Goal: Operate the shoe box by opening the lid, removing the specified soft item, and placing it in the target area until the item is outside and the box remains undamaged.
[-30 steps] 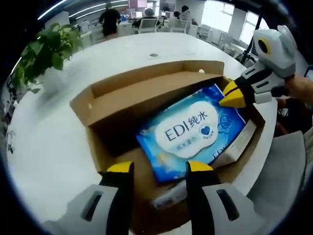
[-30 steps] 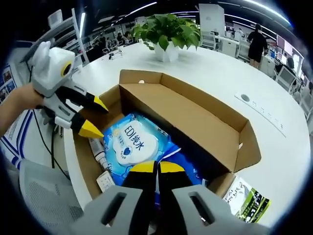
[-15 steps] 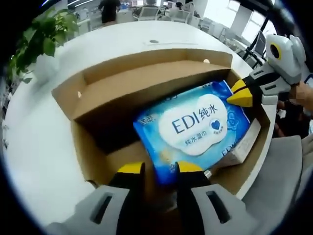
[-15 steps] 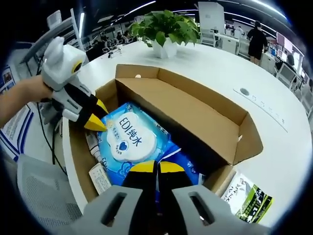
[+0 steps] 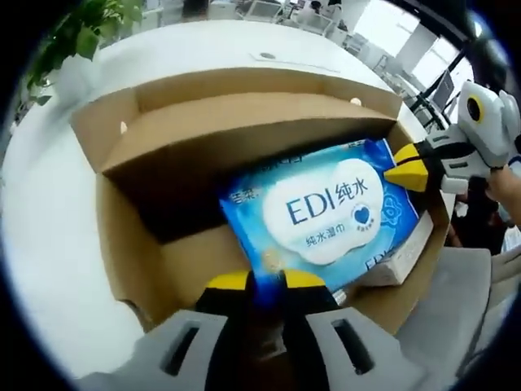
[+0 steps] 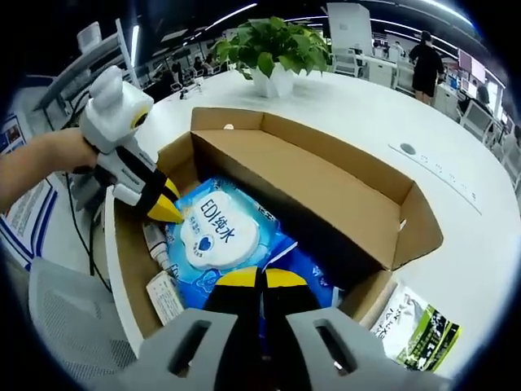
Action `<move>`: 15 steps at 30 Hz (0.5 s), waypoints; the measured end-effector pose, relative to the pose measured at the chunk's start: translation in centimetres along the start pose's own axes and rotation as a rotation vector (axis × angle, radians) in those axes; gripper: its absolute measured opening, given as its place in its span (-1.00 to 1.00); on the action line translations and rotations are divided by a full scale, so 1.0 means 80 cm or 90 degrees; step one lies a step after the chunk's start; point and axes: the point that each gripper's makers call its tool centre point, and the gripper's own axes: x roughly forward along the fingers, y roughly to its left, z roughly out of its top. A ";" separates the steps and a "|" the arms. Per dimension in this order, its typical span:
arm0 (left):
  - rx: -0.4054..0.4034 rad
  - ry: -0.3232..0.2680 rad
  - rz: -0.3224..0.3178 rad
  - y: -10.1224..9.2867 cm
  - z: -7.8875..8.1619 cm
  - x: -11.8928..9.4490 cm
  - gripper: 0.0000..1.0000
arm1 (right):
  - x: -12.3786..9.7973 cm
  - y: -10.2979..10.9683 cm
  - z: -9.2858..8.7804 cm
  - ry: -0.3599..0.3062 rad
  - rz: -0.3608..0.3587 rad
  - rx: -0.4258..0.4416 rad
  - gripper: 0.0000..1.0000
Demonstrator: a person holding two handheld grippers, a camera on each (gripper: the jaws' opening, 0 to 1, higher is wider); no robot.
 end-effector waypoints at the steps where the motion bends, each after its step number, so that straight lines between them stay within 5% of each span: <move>1: -0.001 -0.004 0.005 0.003 0.000 0.001 -0.84 | 0.000 0.000 0.000 -0.001 0.000 0.000 -1.00; 15: 0.002 -0.025 0.012 -0.004 0.006 -0.011 -1.00 | -0.007 0.000 0.001 -0.004 -0.009 0.018 -1.00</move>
